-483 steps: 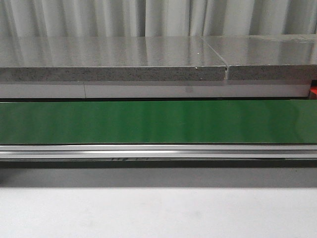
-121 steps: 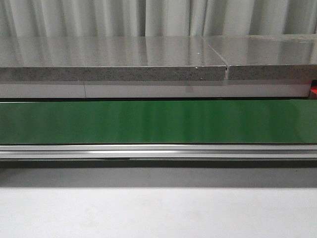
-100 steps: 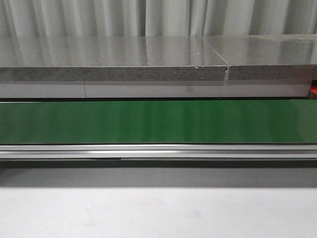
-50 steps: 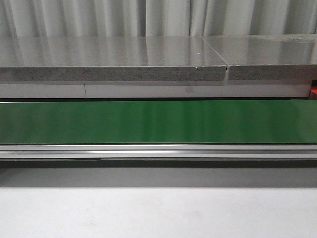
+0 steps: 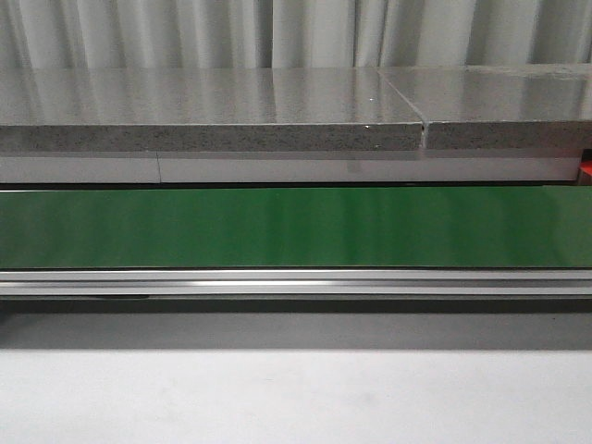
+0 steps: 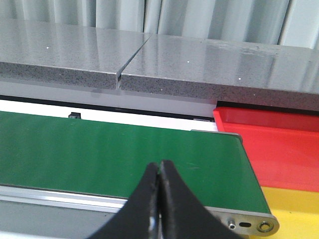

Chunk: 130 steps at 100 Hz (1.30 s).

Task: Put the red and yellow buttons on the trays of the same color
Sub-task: 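Close the left gripper on the red button and lift it, then lower the red button onto the green belt and open the left gripper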

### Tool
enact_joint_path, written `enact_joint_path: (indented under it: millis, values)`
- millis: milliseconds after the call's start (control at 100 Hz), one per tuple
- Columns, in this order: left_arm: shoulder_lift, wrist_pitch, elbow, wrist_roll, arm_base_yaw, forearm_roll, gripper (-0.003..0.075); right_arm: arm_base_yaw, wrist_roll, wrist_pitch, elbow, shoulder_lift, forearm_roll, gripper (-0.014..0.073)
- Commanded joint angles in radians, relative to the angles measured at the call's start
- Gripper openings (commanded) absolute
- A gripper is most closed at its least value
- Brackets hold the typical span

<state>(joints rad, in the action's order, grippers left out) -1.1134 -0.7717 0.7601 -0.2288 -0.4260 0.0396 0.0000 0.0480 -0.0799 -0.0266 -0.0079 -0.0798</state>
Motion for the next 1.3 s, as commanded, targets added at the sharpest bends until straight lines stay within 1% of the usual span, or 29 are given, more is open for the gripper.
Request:
enact_joint_path:
  millis: [0, 100, 150, 310, 430, 590, 890, 1110, 1290]
  values:
    - [0.033, -0.014, 0.103, 0.075, -0.001, 0.078, -0.0019, -0.002, 0.001, 0.086, 0.010, -0.017, -0.010, -0.0069]
    - [0.031, -0.045, 0.186, 0.180, -0.001, 0.192, -0.0019, -0.002, 0.001, 0.086, 0.010, -0.017, -0.010, -0.0069]
    - [0.022, -0.045, 0.219, 0.211, 0.009, 0.223, -0.0019, -0.002, 0.001, 0.086, 0.010, -0.017, -0.010, -0.0069]
    - [-0.046, -0.049, 0.318, 0.218, 0.075, 0.222, -0.0019, -0.002, 0.001, 0.086, 0.010, -0.017, -0.010, -0.0069]
    - [-0.146, -0.074, 0.380, 0.243, 0.143, 0.220, -0.0019, -0.002, 0.001, 0.086, 0.010, -0.017, -0.010, -0.0069]
    - [-0.264, -0.080, 0.448, 0.243, 0.221, 0.213, -0.0019, -0.002, 0.001, 0.086, 0.010, -0.017, -0.010, -0.0069]
    - [-0.402, -0.080, 0.476, 0.245, 0.290, 0.209, -0.0019, -0.002, 0.001, 0.086, 0.010, -0.017, -0.010, -0.0069]
    - [-0.449, -0.079, 0.476, 0.245, 0.296, 0.167, -0.0019, -0.002, 0.001, 0.086, 0.010, -0.017, -0.010, -0.0069]
    - [-0.455, -0.088, 0.476, 0.245, 0.296, 0.167, -0.0013, -0.002, 0.001, 0.086, 0.010, -0.017, -0.010, -0.0069]
